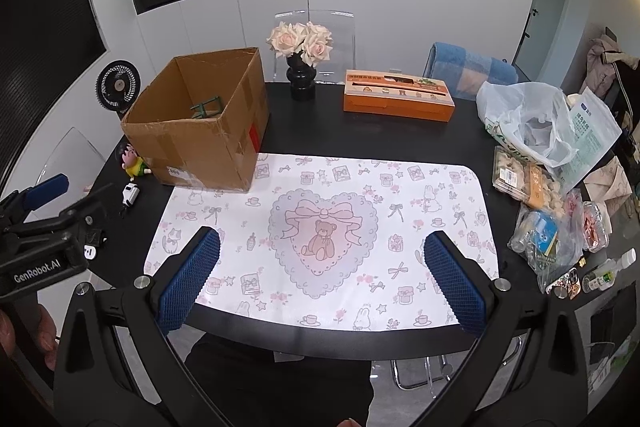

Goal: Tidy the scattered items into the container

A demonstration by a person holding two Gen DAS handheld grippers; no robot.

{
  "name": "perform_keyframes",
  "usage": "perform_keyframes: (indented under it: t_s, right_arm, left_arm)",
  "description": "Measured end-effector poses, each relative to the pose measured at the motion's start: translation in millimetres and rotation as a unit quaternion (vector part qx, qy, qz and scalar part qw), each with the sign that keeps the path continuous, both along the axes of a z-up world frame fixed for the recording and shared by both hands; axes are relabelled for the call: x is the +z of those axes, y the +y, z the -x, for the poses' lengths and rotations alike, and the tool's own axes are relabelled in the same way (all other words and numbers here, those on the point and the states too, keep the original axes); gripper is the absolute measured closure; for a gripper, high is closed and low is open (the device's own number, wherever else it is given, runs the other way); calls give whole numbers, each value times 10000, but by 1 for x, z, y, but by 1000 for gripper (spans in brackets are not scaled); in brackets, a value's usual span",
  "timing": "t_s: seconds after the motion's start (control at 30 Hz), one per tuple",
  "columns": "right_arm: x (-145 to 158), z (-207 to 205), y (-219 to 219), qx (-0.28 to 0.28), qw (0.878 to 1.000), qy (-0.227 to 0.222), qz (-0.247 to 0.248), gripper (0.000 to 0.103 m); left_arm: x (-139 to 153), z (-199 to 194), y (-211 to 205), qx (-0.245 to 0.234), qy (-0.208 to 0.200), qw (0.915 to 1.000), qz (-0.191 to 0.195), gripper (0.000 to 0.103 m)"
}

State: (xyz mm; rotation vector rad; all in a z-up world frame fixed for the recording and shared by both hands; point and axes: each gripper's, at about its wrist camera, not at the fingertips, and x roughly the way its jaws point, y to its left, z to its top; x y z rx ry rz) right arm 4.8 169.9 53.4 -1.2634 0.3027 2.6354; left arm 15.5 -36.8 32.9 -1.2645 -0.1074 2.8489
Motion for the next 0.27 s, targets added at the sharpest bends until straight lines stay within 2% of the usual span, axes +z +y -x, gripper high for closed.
perform_keyframes:
  t_s: [0.27]
  right_arm:
    - [-4, 0, 2, -24, 10000, -30, 23, 0]
  left_arm:
    - [3, -3, -2, 115, 38, 9999, 64, 0]
